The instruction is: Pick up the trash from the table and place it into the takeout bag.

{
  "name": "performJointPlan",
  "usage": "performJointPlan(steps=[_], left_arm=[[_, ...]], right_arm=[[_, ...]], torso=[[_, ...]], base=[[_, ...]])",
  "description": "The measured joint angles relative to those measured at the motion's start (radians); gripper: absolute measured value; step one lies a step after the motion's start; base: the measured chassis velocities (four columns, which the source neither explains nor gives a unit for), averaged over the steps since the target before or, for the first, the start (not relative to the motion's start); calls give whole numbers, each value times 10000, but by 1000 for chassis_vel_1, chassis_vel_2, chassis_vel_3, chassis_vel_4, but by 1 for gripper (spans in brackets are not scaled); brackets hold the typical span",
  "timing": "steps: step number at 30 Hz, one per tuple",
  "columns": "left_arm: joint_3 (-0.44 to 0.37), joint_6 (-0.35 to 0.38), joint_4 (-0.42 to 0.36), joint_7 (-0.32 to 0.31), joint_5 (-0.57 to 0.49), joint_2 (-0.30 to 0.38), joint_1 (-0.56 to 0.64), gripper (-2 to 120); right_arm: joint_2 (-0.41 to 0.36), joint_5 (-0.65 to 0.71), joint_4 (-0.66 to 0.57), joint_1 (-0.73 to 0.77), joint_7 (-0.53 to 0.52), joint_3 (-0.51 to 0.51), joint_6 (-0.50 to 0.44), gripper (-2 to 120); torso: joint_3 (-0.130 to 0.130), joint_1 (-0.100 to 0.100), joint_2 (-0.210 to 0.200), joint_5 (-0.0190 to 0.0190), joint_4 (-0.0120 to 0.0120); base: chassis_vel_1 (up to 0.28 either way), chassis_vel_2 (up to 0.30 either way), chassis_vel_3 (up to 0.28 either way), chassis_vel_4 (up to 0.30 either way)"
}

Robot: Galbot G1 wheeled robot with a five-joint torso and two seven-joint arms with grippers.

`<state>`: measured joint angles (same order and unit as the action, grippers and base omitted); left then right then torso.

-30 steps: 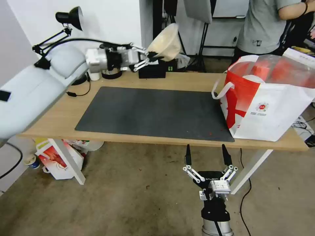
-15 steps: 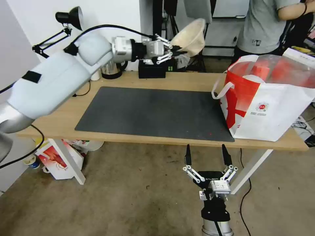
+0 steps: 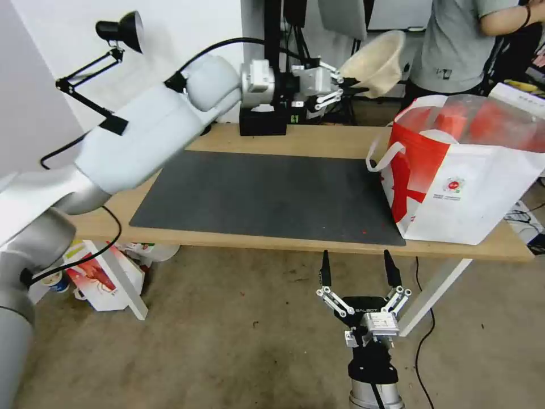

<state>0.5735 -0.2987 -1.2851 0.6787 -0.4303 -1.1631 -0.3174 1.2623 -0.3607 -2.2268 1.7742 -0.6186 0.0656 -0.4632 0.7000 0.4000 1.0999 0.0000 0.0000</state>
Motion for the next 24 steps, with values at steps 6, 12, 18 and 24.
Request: performJointPlan(steps=[6,12,18,24], left_arm=[[24,-37,515,-26,46,-650,-390,0],[75,-69,761,-27,127,-952,-531,0],[138,-97,1082,-28,166,-1483,-768,0],[249,-135,1339,-29,175,-1845,-908,0]], right_arm=[[0,0,0,0,0,0,0,100],[0,0,0,0,0,1,0,100],[0,0,0,0,0,0,0,100],[0,0,0,0,0,0,0,100]], torso=[[-1,0,0,2,-1],[0,0,0,0,1],[0,0,0,1,-1],[-1,0,0,1,0]], base=[[0,0,0,0],[0,0,0,0],[0,0,0,0],[0,0,0,0]])
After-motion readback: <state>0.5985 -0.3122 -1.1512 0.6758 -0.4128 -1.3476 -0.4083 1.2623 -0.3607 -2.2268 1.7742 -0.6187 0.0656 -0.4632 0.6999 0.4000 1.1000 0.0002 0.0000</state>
